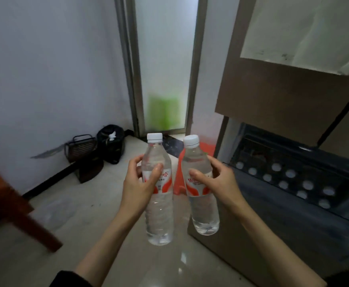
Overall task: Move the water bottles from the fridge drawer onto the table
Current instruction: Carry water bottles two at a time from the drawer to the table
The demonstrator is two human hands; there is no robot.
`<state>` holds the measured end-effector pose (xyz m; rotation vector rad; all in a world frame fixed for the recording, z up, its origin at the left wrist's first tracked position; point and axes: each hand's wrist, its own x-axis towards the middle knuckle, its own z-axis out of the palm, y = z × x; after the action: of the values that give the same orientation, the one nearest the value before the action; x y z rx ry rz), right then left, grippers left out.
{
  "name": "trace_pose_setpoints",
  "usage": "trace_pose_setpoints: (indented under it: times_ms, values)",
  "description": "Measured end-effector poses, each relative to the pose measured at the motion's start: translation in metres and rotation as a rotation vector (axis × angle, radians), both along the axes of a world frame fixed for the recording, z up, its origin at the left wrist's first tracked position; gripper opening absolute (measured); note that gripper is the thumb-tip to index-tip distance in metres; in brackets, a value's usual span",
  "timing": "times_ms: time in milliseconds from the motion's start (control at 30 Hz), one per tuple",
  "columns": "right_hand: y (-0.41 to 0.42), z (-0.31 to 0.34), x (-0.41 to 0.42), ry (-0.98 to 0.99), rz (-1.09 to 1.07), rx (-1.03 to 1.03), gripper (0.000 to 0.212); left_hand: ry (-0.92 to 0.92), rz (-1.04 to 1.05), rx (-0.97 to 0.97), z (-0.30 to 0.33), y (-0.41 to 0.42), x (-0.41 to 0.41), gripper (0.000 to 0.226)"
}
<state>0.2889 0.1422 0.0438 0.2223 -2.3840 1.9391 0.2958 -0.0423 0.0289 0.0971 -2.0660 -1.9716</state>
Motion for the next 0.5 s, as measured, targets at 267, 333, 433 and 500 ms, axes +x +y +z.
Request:
trace_pose_setpoints:
  times_ms: [267,333,433,500]
  values:
    - [-0.172,-0.002,0.010,-0.003,0.292,0.017,0.028,-0.032,0.256,-0.009,0.001,-0.158,0.071,0.036]
    - [-0.225,-0.001,0.015,-0.005,0.359,-0.006,0.026,-0.029,0.319,0.002,0.001,-0.206,0.089,0.038]
    - [-0.307,0.000,0.024,-0.020,0.456,-0.036,0.021,-0.053,0.399,-0.020,0.004,-0.282,0.116,0.051]
    - [-0.362,-0.001,0.029,-0.025,0.519,-0.051,0.022,-0.055,0.456,-0.031,0.007,-0.331,0.132,0.050]
